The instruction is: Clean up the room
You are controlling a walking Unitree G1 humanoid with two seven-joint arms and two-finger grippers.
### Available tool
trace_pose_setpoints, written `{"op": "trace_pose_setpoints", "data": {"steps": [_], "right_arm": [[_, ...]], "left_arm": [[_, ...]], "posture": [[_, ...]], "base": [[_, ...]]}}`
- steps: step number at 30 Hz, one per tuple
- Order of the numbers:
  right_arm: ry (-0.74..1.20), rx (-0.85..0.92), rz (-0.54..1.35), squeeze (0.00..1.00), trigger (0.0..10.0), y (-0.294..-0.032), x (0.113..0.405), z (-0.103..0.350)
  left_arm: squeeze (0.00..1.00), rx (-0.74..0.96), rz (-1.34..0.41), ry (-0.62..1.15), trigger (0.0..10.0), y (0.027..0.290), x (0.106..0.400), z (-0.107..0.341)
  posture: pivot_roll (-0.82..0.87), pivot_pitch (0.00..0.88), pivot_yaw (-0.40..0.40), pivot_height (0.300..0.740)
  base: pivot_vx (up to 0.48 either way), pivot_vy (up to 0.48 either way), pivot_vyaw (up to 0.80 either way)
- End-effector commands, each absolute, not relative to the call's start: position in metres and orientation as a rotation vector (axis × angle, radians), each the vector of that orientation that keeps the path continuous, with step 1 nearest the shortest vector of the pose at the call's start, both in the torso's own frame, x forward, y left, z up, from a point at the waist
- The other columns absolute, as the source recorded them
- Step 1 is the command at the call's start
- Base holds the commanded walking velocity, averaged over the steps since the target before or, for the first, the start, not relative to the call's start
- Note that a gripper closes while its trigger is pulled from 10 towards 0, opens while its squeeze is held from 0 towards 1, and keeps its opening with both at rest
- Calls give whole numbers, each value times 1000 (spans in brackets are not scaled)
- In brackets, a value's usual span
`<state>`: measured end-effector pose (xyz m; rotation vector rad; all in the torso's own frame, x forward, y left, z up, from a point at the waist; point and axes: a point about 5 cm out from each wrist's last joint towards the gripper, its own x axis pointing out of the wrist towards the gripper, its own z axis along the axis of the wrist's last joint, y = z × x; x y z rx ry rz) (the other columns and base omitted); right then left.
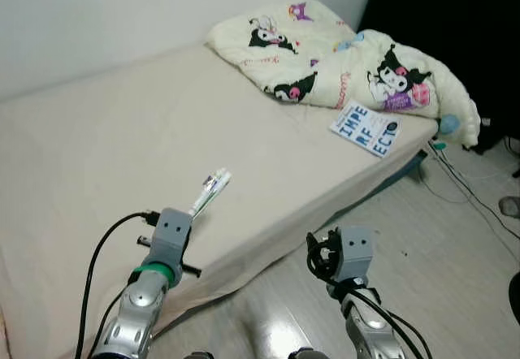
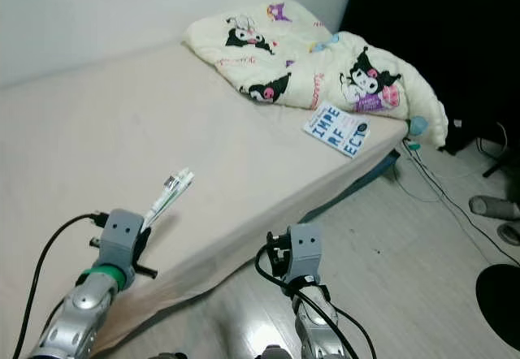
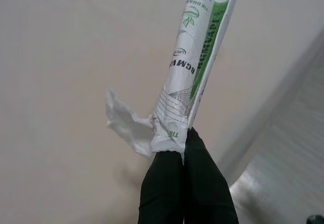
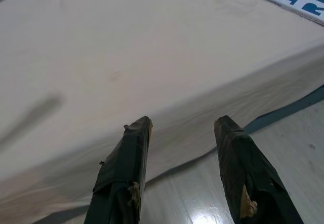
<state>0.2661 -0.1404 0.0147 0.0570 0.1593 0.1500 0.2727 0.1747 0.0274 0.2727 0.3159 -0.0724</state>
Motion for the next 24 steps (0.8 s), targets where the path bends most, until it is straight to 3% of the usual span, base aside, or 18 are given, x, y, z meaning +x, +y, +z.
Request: {"op": "trace_pose_setpoints", "data": {"steps": [1, 8, 24], "right_arm": [[156, 52, 150, 0, 10000, -139, 267, 14], [154, 40, 151, 0, 10000, -141, 272, 14], [158, 43, 127, 0, 10000, -142, 274, 11]], "left_arm": [[0, 277, -78, 303, 10000, 173, 273, 27], [0, 274, -84, 251, 10000, 170, 281, 33], [0, 230, -93, 213, 10000, 164, 287, 36]], "posture": [[13, 39, 19, 740], [23, 31, 22, 740], [22, 28, 34, 740]], "base": [[0, 0, 0], [0, 0, 0], [0, 0, -754]]}}
